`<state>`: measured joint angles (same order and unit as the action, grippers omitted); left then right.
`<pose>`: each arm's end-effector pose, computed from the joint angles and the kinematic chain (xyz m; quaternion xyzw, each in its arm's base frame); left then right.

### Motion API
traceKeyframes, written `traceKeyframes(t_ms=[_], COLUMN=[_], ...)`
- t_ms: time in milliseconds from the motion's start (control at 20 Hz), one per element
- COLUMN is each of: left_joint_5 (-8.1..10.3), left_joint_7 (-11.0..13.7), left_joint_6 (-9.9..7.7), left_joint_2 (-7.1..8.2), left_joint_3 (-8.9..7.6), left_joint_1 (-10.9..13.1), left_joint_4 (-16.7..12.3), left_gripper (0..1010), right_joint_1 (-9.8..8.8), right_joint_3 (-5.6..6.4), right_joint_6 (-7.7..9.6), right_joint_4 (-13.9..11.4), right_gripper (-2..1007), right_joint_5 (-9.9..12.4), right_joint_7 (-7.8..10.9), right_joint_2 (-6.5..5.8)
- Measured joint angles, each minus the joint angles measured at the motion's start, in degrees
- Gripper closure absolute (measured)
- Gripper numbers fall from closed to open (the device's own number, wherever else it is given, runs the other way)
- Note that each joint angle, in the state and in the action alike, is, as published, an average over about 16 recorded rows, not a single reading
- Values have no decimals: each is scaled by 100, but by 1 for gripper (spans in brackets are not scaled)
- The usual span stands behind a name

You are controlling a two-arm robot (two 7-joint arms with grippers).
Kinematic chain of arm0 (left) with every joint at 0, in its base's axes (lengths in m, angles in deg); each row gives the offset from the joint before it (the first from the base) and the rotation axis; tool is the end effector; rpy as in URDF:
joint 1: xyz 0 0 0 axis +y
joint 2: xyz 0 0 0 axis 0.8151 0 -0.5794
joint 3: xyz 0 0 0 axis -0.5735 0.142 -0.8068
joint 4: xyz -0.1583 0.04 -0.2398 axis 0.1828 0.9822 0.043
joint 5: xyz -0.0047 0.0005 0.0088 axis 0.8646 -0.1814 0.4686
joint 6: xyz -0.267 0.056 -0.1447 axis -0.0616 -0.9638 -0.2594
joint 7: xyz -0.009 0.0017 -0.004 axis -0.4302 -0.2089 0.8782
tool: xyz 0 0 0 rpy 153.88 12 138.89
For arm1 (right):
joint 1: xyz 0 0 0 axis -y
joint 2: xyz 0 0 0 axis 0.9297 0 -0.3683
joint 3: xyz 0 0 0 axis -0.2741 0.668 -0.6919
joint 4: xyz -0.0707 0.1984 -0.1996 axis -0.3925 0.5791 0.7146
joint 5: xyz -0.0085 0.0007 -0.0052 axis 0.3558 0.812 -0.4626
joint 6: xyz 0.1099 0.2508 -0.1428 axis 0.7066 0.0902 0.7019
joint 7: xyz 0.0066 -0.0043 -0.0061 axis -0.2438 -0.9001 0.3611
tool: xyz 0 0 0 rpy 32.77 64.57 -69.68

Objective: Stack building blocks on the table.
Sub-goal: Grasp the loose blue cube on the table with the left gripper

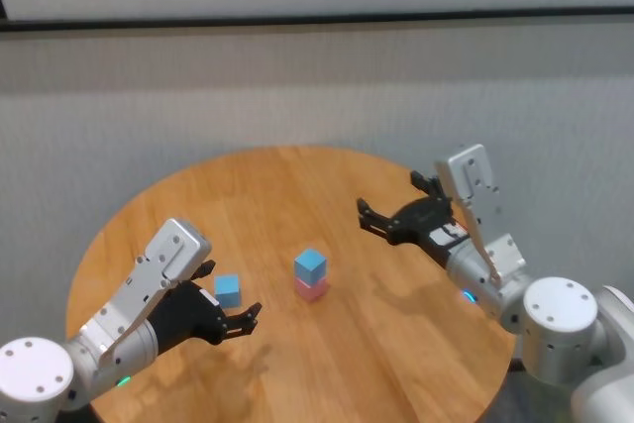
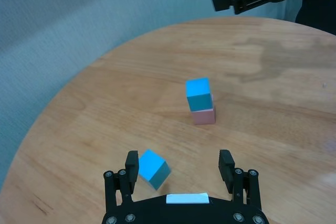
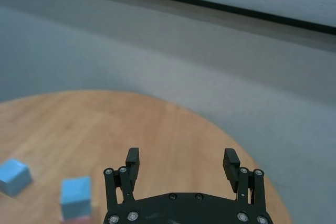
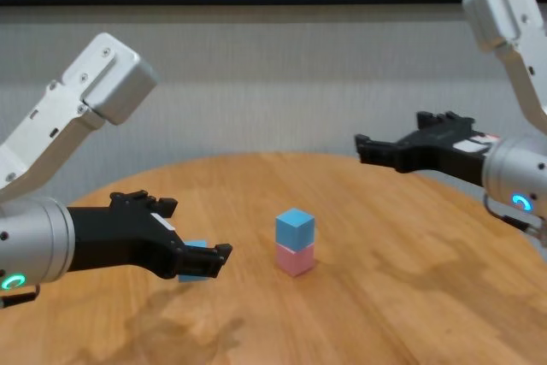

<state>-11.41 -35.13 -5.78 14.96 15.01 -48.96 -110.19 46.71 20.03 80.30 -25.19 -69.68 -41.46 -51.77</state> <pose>0.3766 0.0179 -0.2741 0.2133 -0.0649 0.4167 0.8813 0.4407 0.0202 -0.2821 -0.0972 -0.0531 -0.5188 0.8477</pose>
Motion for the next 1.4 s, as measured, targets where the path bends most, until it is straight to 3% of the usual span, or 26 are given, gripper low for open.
traceKeyframes(t_ms=[550, 1000, 1400], left_joint_5=[0, -34, -122], left_joint_7=[-1, -14, 5], left_joint_6=[0, -16, -7], left_joint_2=[0, 23, 22], left_joint_3=[0, -16, -25], left_joint_1=[0, -34, -205], left_joint_4=[0, 94, 496], left_gripper=[10, 10, 10], right_joint_1=[-202, -209, -200], right_joint_3=[226, 239, 221], right_joint_6=[246, 312, 272], right_joint_4=[91, 182, 158], right_gripper=[1, 1, 0], right_joint_5=[-134, -134, -145], right_joint_7=[-138, -126, -135], right_joint_2=[-67, -45, -55])
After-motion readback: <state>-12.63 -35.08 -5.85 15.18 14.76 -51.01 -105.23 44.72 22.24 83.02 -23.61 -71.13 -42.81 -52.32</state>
